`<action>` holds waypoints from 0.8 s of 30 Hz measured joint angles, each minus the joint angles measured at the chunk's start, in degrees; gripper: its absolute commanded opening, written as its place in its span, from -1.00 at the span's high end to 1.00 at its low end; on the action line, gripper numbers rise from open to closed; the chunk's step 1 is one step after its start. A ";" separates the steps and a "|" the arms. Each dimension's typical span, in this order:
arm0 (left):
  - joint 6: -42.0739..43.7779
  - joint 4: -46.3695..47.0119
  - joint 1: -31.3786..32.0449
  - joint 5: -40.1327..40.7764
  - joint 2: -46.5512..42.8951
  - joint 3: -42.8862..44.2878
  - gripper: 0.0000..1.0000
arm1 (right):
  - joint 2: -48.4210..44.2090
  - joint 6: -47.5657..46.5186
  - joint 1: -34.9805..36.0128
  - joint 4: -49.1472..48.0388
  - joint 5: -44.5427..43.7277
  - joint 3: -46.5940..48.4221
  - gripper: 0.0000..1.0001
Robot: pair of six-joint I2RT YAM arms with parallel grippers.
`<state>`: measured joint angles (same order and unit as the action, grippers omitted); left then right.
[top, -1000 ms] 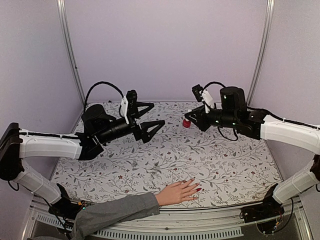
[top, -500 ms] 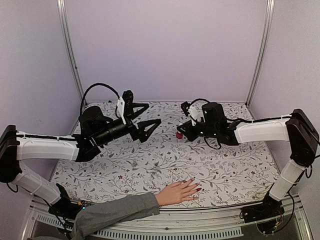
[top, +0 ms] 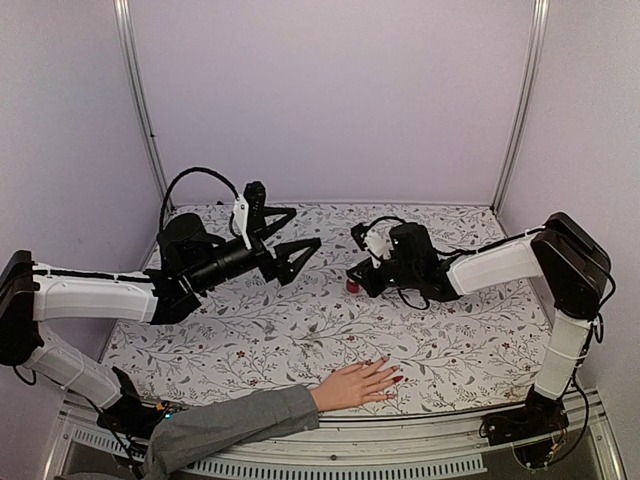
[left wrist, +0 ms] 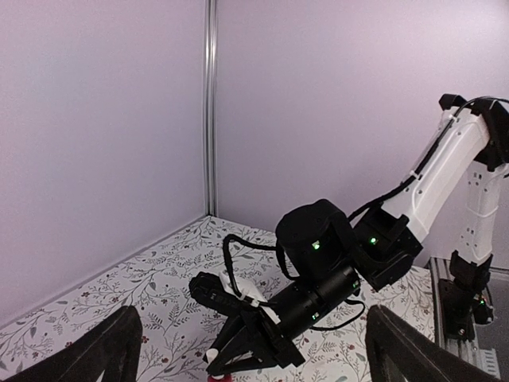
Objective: Paint the nails
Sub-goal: Place the nail polish bottle at the center of the board.
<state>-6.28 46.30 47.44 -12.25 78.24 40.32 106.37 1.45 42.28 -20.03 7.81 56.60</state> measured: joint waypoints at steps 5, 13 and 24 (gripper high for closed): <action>-0.04 0.11 -0.07 0.00 0.02 0.00 -0.99 | 0.13 -2.01 1.07 -4.15 -0.09 -1.33 0.90; -0.07 0.13 -0.13 0.00 0.07 0.00 -0.99 | 1.88 -3.04 1.49 -7.48 -0.13 -2.23 0.85; -0.50 0.57 -0.15 -0.04 0.13 0.00 -0.99 | 3.67 -4.70 1.95 -10.40 -0.48 -3.26 0.78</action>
<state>-6.79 46.87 47.29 -12.29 78.37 40.32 110.04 -3.25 44.23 -30.44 7.33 53.34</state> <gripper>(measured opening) 0.996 0.130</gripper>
